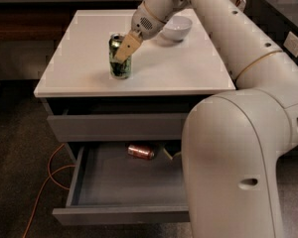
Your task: Pick green can from middle drawer and place on counter
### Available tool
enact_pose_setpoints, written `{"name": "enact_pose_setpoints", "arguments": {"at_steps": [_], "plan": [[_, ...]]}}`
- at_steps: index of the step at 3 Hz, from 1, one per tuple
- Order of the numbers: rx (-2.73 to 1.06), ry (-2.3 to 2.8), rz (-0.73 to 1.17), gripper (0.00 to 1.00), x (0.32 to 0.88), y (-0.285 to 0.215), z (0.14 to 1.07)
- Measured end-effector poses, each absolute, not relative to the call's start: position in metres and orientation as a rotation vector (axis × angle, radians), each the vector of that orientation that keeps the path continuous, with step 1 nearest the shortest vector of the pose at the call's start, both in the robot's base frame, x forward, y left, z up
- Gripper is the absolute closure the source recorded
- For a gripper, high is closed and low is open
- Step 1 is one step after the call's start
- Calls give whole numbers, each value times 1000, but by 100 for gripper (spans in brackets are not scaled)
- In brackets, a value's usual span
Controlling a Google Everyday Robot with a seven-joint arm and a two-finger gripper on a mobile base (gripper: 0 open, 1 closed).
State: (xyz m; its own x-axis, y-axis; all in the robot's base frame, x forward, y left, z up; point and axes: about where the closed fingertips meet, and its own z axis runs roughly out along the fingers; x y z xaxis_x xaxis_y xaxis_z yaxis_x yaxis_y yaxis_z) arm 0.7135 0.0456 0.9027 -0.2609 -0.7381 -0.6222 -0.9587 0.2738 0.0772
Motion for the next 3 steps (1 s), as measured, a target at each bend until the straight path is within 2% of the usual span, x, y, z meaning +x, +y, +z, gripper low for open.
{"name": "enact_pose_setpoints", "arguments": {"at_steps": [1,2,3], "plan": [[-1565,2084,535,27,719,49,896],[-1565,2083,550,0,720,54,892],[-1565,2083,550,0,720,54,892]]}}
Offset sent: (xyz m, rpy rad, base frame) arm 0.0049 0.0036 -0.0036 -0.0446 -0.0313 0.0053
